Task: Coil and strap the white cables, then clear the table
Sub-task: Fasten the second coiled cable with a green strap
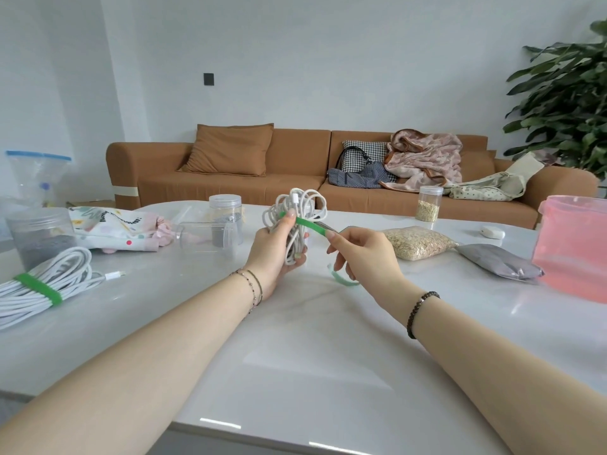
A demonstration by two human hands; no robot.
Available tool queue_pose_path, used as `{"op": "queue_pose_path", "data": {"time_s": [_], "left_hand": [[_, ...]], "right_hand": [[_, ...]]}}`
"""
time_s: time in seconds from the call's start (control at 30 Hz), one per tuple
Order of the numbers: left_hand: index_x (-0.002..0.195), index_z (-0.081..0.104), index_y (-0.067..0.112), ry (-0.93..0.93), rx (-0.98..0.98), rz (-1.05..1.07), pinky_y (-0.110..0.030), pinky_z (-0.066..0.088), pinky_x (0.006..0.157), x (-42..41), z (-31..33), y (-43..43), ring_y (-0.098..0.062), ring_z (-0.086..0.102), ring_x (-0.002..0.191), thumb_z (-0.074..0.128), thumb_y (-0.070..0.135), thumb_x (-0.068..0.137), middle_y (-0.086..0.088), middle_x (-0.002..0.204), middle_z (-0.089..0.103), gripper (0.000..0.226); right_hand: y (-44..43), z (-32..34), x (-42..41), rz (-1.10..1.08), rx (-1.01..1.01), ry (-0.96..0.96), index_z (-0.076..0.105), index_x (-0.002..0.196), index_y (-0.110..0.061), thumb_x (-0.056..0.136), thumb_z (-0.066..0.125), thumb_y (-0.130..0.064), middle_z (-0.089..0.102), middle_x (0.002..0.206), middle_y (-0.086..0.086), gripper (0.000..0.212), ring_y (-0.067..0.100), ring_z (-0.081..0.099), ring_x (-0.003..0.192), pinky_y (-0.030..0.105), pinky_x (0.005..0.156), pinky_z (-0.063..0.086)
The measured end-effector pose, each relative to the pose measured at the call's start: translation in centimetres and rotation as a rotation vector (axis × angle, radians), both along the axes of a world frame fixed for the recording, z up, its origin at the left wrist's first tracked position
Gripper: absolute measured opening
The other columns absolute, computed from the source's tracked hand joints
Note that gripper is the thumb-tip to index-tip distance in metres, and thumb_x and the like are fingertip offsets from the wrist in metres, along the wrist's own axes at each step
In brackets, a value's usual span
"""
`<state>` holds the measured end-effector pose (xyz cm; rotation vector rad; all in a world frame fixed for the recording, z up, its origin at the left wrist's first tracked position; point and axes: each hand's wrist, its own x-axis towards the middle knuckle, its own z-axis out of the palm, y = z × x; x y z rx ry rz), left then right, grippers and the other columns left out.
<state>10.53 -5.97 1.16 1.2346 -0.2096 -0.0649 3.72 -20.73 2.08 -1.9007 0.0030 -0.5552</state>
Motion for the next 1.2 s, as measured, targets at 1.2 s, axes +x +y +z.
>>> {"op": "queue_pose_path", "data": {"time_s": [1.2], "left_hand": [[0.107, 0.045, 0.018, -0.613, 0.426, 0.246, -0.021, 0.049, 0.080, -2.2, 0.4, -0.2, 0.003, 0.065, 0.095, 0.078, 0.038, 0.085, 0.014, 0.104, 0.069, 0.045]], "right_hand": [[-0.6, 1.3, 0.2, -0.216, 0.258, -0.278, 0.059, 0.091, -0.029, 0.099, 0.052, -0.033, 0.066, 0.097, -0.002, 0.011, 0.022, 0.062, 0.092, 0.050, 0.088, 0.053]]}}
